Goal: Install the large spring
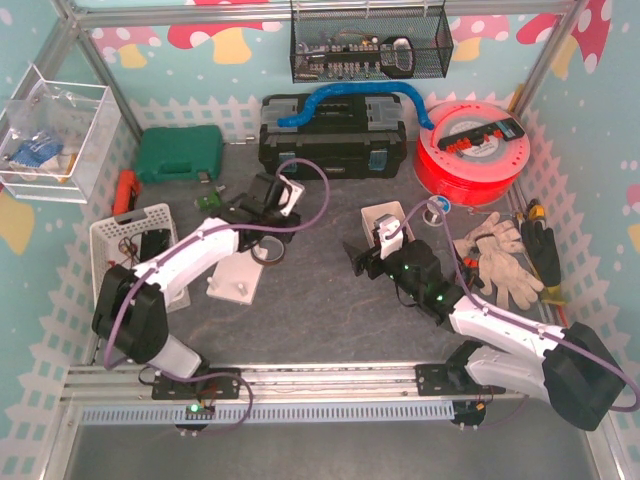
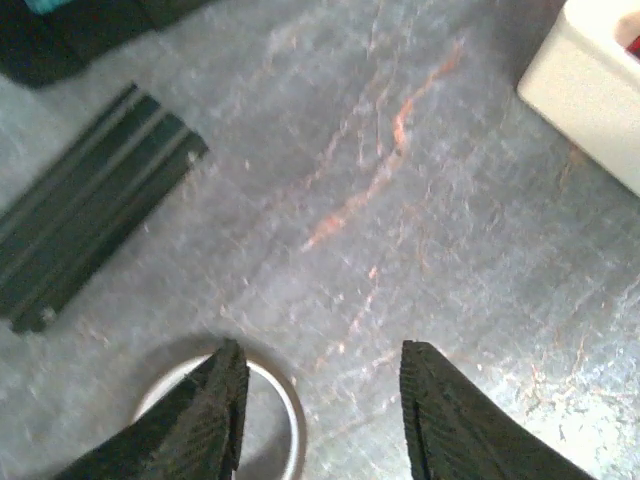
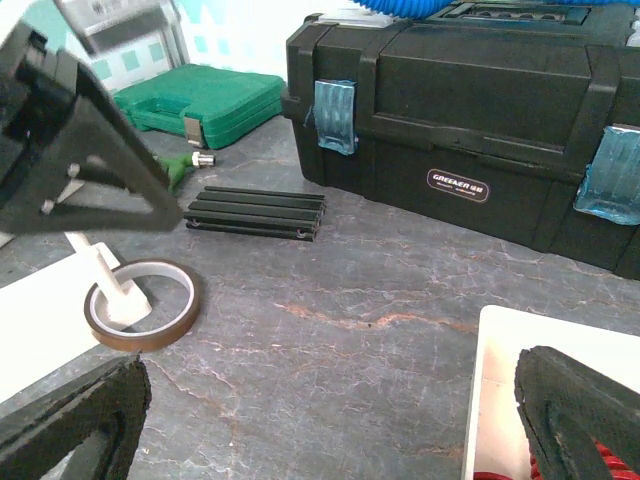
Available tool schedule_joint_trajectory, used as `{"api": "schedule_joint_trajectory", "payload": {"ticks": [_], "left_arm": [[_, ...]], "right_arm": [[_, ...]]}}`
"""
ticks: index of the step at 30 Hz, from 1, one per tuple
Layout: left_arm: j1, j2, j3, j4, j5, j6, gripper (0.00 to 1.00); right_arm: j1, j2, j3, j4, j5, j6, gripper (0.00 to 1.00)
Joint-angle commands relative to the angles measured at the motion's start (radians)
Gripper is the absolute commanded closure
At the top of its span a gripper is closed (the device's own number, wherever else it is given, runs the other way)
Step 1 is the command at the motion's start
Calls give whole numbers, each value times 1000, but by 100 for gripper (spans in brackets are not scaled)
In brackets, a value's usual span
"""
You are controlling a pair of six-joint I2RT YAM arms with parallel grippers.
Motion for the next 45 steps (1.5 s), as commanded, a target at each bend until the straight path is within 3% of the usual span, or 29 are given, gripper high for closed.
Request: {"api": "schedule_joint_trajectory", "payload": {"ticks": [1,11,38,45], "left_arm": [[-40,33,-24,-105,-109,-46,58],[-49,132,-56,-159,-88,-63,72],[-32,287,-29,-156,-132,-18,79],[-31,271,-38,-158,-132,-16,87]], "right_arm": [[8,-10,-21,14,1,11,1],[8,-7,-25,18,18,11,1],[7,-17,-26,9,46,5,1],[8,-25,-29,9,49,6,1]]}}
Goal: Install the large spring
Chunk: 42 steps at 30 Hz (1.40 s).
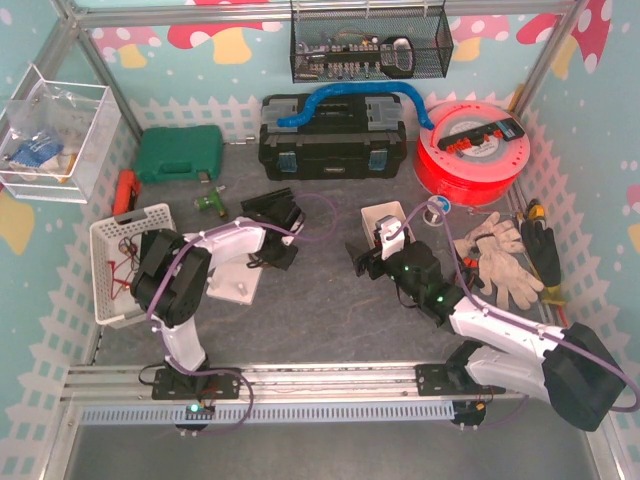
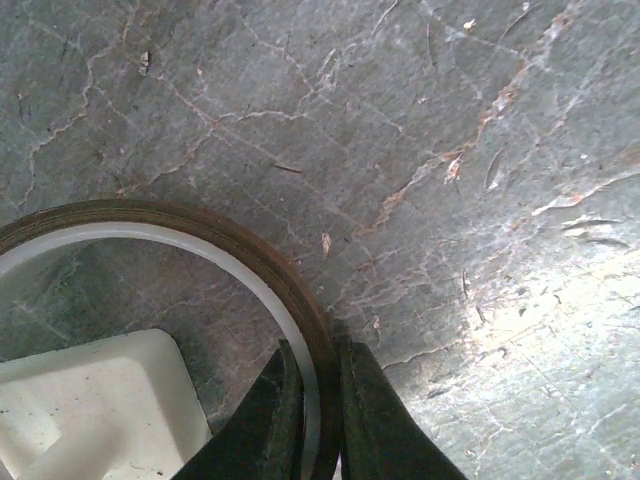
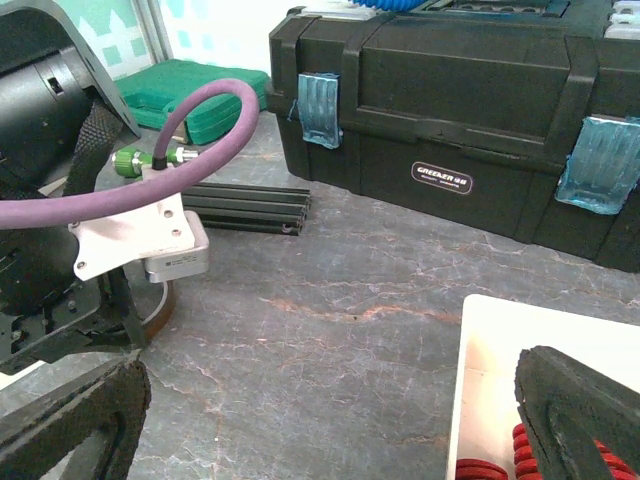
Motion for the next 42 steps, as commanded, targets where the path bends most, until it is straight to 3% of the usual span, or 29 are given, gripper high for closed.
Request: {"api": "schedule_joint_trajectory", "payload": {"ticks": [1,8,14,22,34,42], "left_arm": [[2,-15,9,-10,-14,15,88],[-9,-102,29,-11,28,22,99],[-11,-171,92,-22,50,17,100],[-8,-176,206,23,-75,-3,100],[184,-36,254,267,-122,-24,100],[307,165,360,297,-57,-18,99]], "right_arm": [[8,-24,-15,9,22,5,1],[8,-25,-17,8,27,5,1],[8,-24,-19,10,29,3,1],[8,-22,-19,13,26,2,1],[8,-21,-19,12,27,3,1],[8,-3,-12,6,41,3,1]]}}
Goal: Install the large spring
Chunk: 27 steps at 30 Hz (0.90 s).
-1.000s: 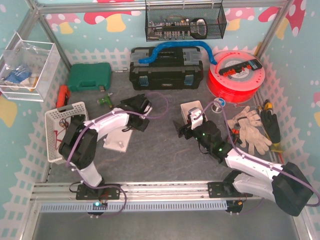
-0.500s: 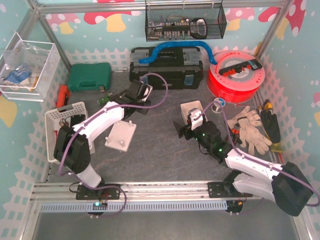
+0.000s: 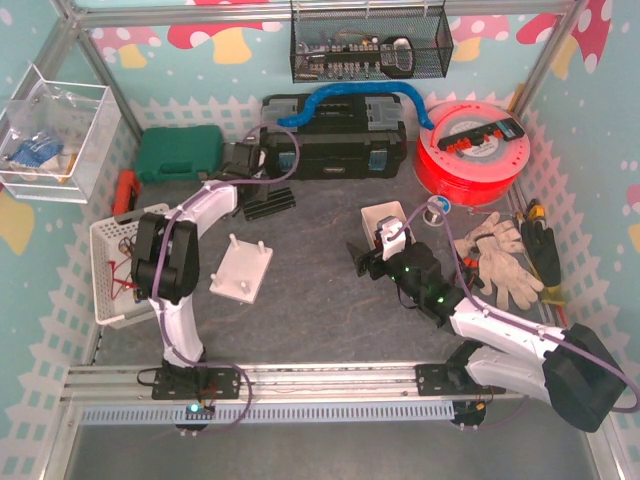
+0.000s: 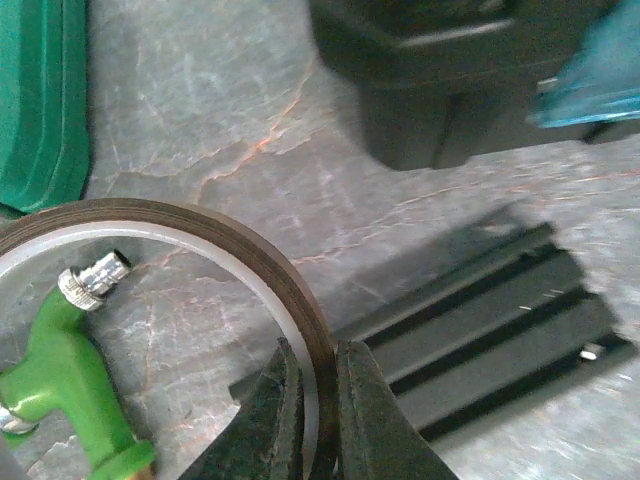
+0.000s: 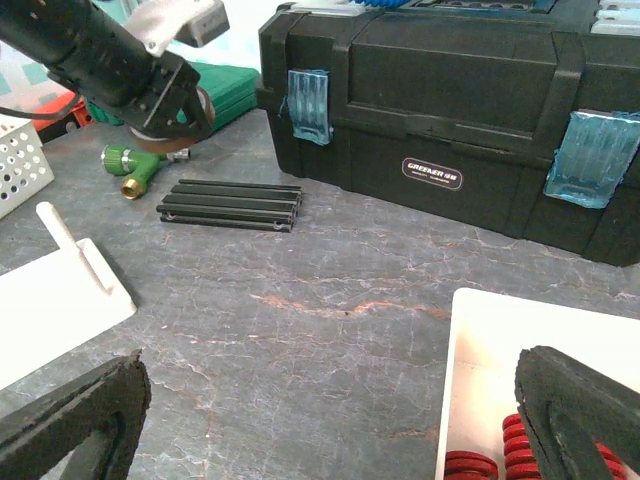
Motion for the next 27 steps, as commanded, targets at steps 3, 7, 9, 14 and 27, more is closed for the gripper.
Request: {"api": "schedule_joint_trajectory", "payload": {"ticks": [3,7,9,14,27], "left_arm": [[55,105,74,32,62,2,95],[64,148,86,33,92,11,90],[70,165,91,32,108,12,84],[75,161,81,32,110,15,61],[55,-226,-131,124,284,-113,1]], "right_arm": [[8,10,1,8,22,3,1],[8,17,5,2,27,3,1],[8,18,6,1,35,3,1],[8,36,14,-7,50,6,1],[-14,99,149,-264,168,128,1]]}}
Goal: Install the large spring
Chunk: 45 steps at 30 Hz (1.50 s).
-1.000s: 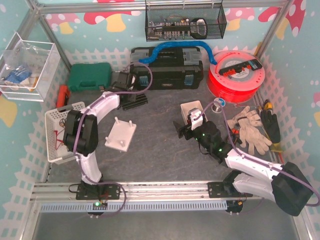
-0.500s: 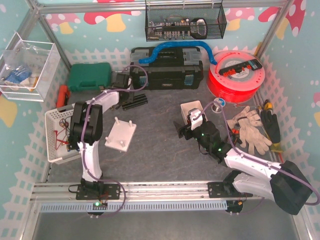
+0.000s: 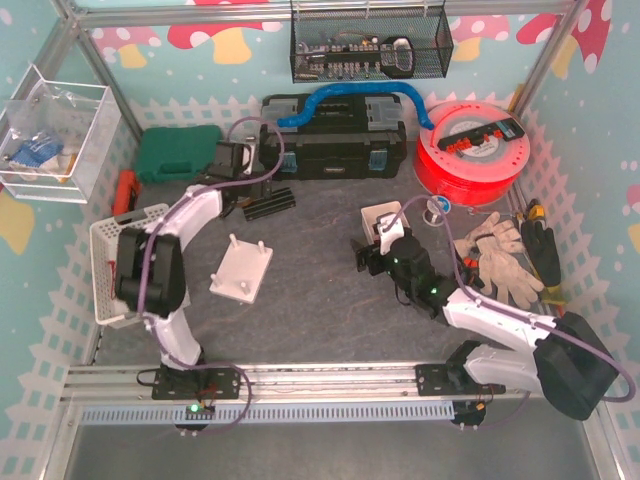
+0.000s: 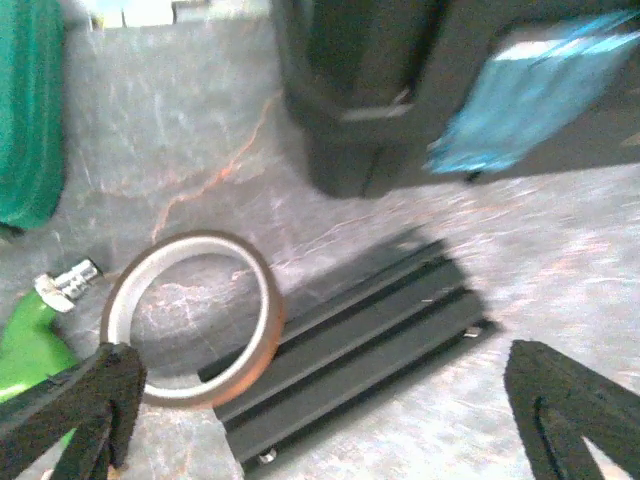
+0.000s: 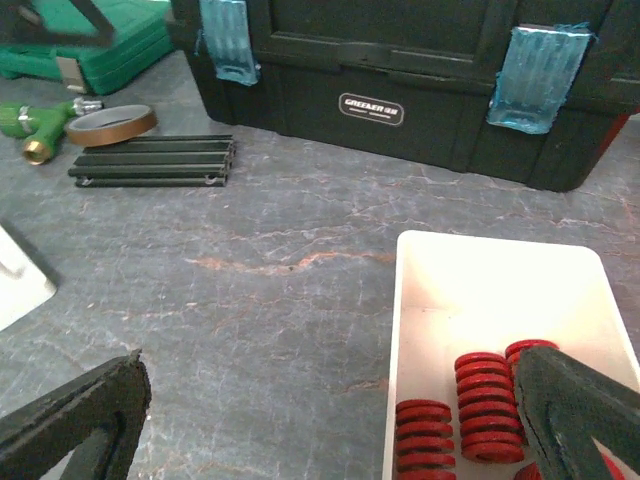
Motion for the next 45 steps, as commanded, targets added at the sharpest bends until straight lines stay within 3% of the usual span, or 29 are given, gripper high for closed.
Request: {"api": "schedule_joint_trajectory", "payload": {"ticks": [1,5,9,15,20,24,28,45], "left_arm": [[-22,-218,-123,120,126,-95,1],[-83,-423,-297,284,163,-155,1],[-155,-570,-444,373,157,-188,1],[-279,-639,-551,438,170,-294,1],[-353,-672,-677,547,86,-293,1],[-377,-702,-777,621,11,-259,1],[-376,-721,-840,713,24,-230,1],[-382,-821,-902,740,-38,-217,1]], "right_arm": [[-21,36,144,-218,60,87,1],[-69,65,267,-455,34,129,3],[-151,66,305,-553,-42,109,10],[-280,147,365,-668,-76,55,38],[-286,245,459,-718,-94,35,50],[-289,360,545,-773,-127,25,54],[-295,461,613,-818,-152,13,55],[-303,656,718,-846,-127,32,63]]}}
